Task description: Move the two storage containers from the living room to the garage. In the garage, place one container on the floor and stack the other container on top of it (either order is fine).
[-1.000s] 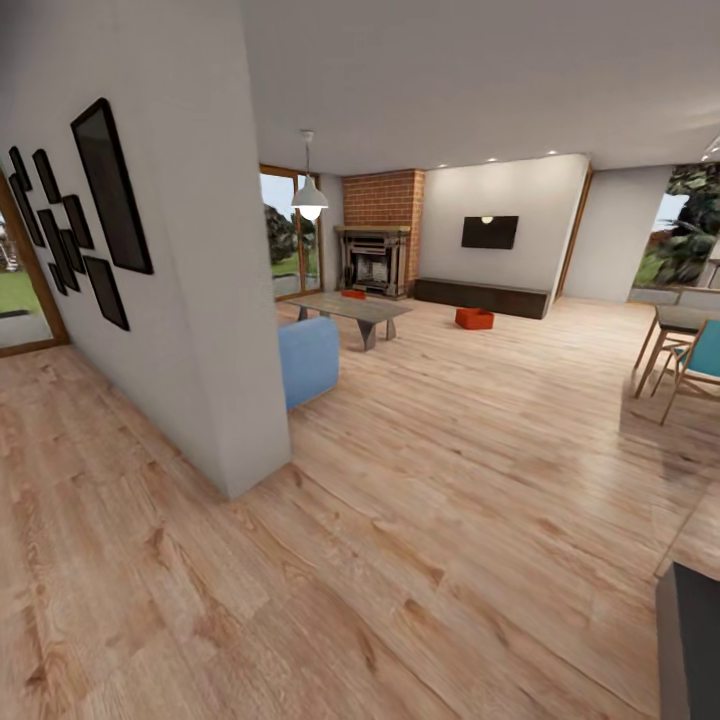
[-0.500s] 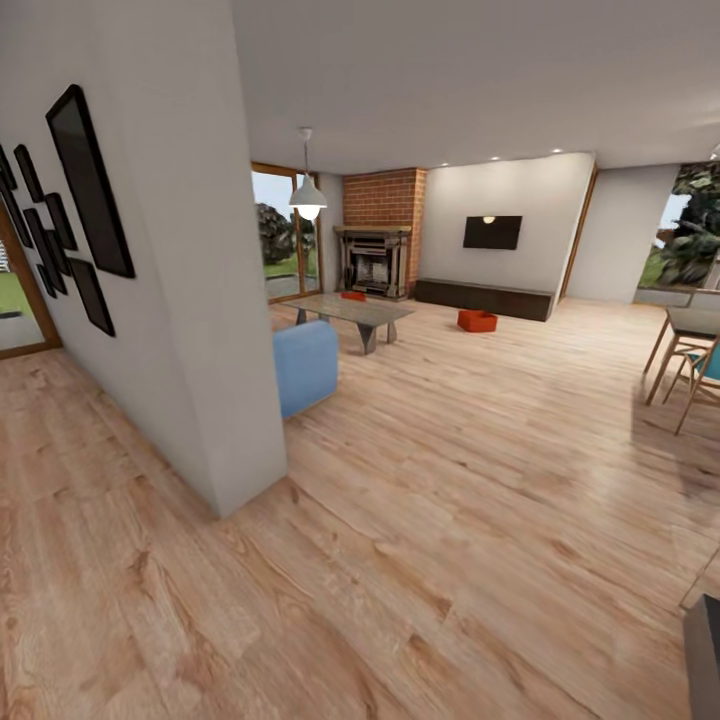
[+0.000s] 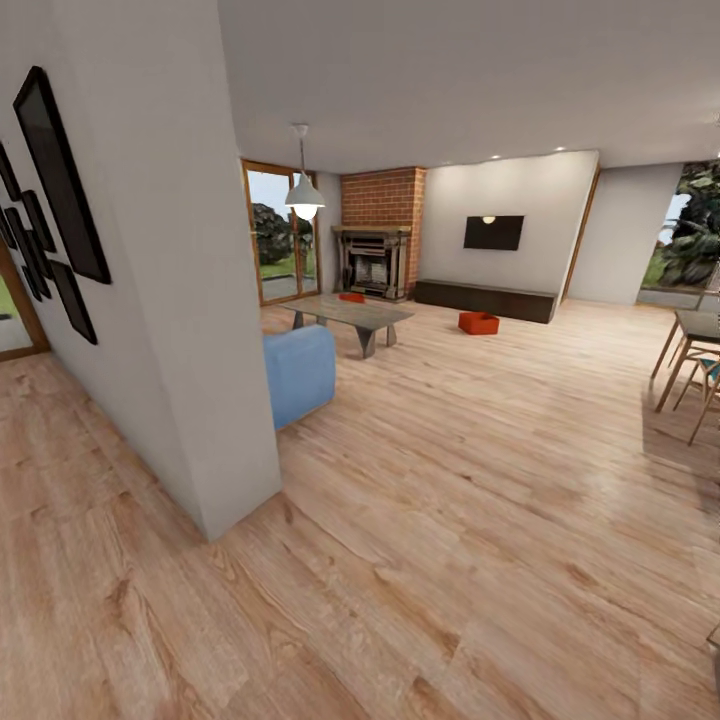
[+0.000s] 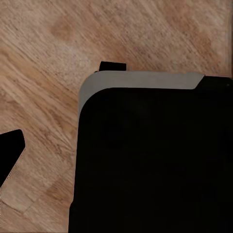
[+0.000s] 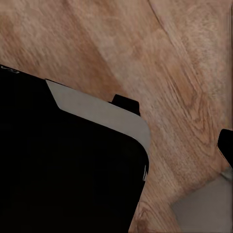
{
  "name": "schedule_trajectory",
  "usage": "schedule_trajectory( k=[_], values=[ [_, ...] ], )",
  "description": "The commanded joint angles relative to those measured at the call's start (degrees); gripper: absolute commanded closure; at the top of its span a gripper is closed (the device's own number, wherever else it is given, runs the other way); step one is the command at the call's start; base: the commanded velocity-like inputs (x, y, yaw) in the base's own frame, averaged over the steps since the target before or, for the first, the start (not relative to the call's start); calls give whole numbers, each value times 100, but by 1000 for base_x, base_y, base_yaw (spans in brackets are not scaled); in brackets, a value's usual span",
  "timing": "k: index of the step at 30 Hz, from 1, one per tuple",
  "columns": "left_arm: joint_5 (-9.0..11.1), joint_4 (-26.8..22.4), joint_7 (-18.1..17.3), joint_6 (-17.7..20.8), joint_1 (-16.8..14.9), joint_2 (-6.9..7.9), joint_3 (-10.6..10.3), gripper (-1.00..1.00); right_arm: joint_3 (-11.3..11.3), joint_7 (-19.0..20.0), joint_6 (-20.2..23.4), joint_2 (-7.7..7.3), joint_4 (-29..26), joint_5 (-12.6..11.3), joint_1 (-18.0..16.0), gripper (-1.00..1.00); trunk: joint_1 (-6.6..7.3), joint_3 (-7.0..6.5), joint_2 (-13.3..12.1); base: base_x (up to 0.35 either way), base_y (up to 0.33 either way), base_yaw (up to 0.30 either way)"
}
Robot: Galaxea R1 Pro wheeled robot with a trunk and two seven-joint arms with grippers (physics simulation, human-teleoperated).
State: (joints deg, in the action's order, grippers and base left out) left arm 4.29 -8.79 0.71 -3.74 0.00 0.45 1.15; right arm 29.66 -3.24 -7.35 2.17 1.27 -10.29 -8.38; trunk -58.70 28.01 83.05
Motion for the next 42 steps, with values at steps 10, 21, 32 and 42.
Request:
schedule_trajectory(
  k=[10, 21, 32, 42],
  values=[
    [45, -2, 0, -13, 0, -1, 8, -100, 49, -10, -30, 3, 14, -46, -5, -100, -3, 5, 2, 323, 0, -233],
    [45, 0, 0, -7, 0, -1, 8, -100, 49, -10, -30, 3, 14, -43, -5, -100, -3, 5, 2, 323, 0, -242],
    [45, 0, 0, -6, 0, -1, 8, -100, 49, -10, -30, 3, 14, -43, -5, -100, -3, 5, 2, 323, 0, -237],
    [45, 0, 0, -7, 0, -1, 8, -100, 49, -10, -15, 3, 14, -43, -5, -100, -3, 5, 2, 323, 0, -36]
  ],
)
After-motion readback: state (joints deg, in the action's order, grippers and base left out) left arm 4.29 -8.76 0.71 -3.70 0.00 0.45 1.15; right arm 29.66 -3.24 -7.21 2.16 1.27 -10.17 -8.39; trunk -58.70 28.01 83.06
